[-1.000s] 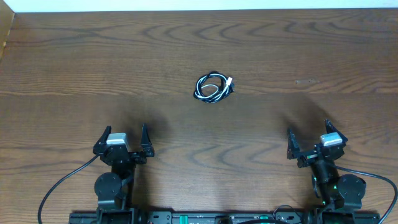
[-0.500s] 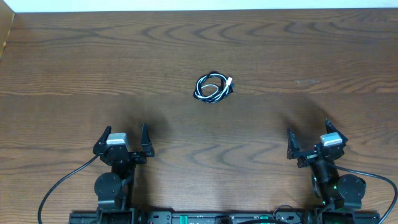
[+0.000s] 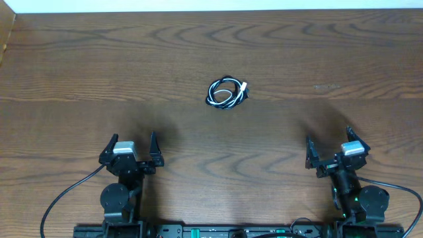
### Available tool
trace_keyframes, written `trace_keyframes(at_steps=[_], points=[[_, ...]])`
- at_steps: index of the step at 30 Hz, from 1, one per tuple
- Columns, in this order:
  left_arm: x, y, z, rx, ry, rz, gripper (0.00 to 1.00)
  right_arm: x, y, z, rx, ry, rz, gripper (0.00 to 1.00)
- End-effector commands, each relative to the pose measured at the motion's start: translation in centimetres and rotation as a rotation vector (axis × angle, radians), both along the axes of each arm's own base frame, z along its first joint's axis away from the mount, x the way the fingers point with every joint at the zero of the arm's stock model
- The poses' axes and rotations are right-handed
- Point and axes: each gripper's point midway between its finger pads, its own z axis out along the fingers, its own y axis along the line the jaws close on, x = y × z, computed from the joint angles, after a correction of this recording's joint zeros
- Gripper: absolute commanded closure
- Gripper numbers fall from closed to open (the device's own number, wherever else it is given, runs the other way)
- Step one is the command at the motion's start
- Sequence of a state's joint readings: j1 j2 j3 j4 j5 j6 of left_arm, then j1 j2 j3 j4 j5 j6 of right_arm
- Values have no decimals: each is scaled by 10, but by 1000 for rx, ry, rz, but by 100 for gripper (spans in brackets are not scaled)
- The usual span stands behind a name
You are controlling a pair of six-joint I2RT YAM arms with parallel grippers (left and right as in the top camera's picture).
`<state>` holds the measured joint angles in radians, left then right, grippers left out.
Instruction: Untangle cables
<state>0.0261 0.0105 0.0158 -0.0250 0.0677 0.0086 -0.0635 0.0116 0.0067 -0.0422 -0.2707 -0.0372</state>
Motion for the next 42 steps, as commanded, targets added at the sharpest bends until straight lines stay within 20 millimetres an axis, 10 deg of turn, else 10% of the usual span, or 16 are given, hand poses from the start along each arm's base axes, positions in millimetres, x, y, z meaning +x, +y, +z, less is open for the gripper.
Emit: trace_keyframes(at_steps=[1,22,42], points=[[-1,2,-15,16,49,6,0,0,-4,-3,-5,8,-21,1],[-1,-3,-3,9,38,-18,0,1,-2,-3,-56,2,-7,1],[68,-34,113,-1,208,-150,0,41,8,78,-33,126,77,1]])
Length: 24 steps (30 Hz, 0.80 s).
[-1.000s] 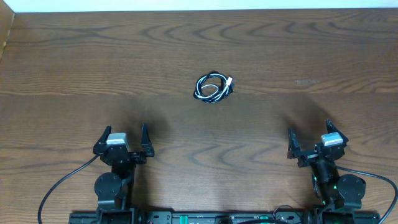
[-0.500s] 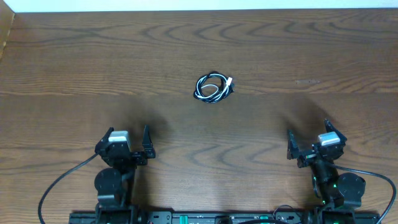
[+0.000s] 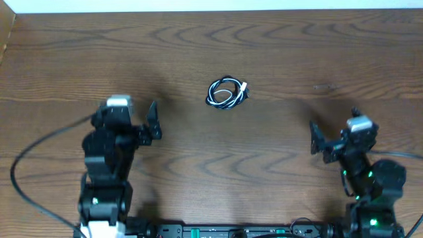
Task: Untangle cables
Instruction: 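Move both grippers forward toward the black and white cable coil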
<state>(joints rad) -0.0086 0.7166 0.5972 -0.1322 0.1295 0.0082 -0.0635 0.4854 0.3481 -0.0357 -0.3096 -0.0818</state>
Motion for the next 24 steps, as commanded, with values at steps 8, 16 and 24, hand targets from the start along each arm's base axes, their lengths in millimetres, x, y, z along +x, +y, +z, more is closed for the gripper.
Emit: trace_keyframes(at_steps=[8,16,24], points=[[40,-70,61,21,16,-197,0,55,16,56,43,195,128,1],[82,-124,66,34,261,-287,0,97,36,77,130,413,265,1],[112,-161,55,79,460,-341,0,126,38,61,183,593,286,1]])
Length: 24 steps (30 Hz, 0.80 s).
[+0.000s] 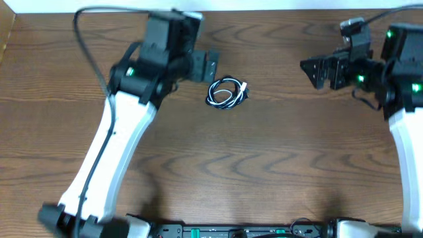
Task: Untangle cables
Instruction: 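Move both grippers forward toward the black and white cable coil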
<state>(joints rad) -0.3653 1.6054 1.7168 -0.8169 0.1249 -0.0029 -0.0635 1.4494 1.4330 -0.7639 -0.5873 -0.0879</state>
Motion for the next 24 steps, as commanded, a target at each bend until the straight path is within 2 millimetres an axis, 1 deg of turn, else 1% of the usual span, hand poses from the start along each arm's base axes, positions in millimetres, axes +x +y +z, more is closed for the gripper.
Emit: trace_keyframes(at_steps=[1,3,5,8,11,13,16,19,21,22,24], points=[[12,-12,-5,1,25,-9,0,10,4,2,36,2,32,1],[15,-16,-17,2,57,-20,0,15,3,-5,32,11,28,1],[17,-17,-26,6,77,-22,2,17,4,-11,40,33,29,1],[9,-25,-35,-17,133,-59,2,14,5,-18,71,85,11,1],[4,-33,-35,-59,155,-99,2,14,6,-18,70,88,15,1],[4,-32,-36,-58,155,-96,2,14,7,-18,69,85,18,1],[9,-30,-42,-53,165,-86,2,14,9,-18,58,77,30,1],[16,-27,-57,-50,198,-75,2,15,8,-20,39,78,21,1],[18,-29,-69,-54,231,-80,2,15,9,-21,28,78,19,1],[22,-30,-84,-46,259,-79,2,15,11,-22,23,77,21,1],[26,-32,-96,-40,279,-77,2,15,11,-22,20,76,19,1]])
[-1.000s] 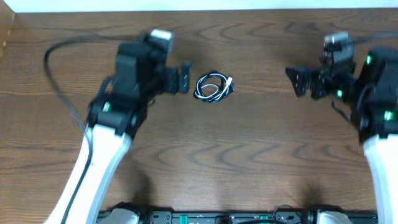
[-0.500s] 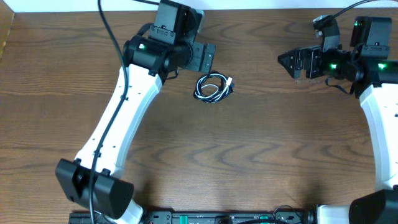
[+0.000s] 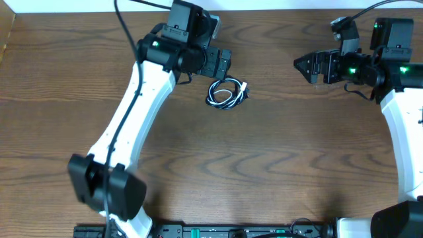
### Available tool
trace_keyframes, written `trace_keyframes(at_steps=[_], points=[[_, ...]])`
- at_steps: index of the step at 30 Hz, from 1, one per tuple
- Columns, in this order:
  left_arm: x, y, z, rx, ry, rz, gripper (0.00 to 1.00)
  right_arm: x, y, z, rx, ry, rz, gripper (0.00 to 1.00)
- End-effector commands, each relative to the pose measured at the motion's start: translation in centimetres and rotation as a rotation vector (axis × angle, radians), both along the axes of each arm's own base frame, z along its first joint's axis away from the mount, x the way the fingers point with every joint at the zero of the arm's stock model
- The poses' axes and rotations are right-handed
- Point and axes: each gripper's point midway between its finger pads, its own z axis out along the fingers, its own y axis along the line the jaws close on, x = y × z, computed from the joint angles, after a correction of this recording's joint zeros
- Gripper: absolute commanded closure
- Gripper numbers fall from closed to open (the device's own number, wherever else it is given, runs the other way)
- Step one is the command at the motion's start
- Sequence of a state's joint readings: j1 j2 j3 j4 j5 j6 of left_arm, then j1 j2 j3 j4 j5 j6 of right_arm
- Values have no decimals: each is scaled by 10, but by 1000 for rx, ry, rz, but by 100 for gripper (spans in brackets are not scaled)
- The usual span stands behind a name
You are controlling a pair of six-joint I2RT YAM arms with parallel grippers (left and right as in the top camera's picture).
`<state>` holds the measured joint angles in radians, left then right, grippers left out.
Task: Untangle cables
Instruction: 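Move both grippers forward toward the black and white cable coil, then grasp the cable coil's left side with the left gripper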
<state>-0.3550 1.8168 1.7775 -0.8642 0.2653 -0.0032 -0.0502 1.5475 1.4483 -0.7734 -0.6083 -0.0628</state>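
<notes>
A small coiled bundle of black and white cables (image 3: 227, 93) lies on the wooden table, a white plug at its right side. My left gripper (image 3: 223, 65) hangs just above and behind the bundle's left part, apart from it; its fingers look spread. My right gripper (image 3: 303, 65) is far to the right of the bundle, pointing left toward it, with nothing between its fingers; whether those fingers are parted cannot be made out.
The brown wooden table (image 3: 211, 165) fills the view. A pale wall strip runs along its far edge (image 3: 106, 6). The left arm stretches diagonally from the front left, the right arm stands along the right side.
The left gripper has shifted right and now sits closer over the cable bundle. The right gripper has moved slightly left and lower. The bundle has not moved.
Both arms first rested at the table's front edge with open grippers and the bundle untouched at the middle back. Then both were raised a little. Later both were stretched toward the back, flanking the bundle, and now the left gripper hangs just beside it.
</notes>
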Motion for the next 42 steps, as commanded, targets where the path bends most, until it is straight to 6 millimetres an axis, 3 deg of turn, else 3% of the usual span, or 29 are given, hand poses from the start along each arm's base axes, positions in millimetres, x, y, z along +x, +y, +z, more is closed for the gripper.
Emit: trace_keyframes(at_steps=[1,8,11,17,24,31,42], points=[[11,-6,-32,-1,65,0,0,2,3,9,-16,-28,6,1],[26,-6,-81,32,134,13,14,1,-1,4,-35,-7,-10,1],[30,-4,-106,53,174,20,27,0,-1,4,-35,-4,-11,1],[28,-2,-143,108,224,-44,43,0,-1,3,-31,1,-16,1],[26,-1,-160,159,215,-154,49,-4,-2,-1,-35,32,-26,1],[34,12,-166,236,185,-125,50,-7,-2,-4,-26,58,-36,1],[27,0,-187,171,187,-161,55,-8,-3,-5,-32,66,-41,1]])
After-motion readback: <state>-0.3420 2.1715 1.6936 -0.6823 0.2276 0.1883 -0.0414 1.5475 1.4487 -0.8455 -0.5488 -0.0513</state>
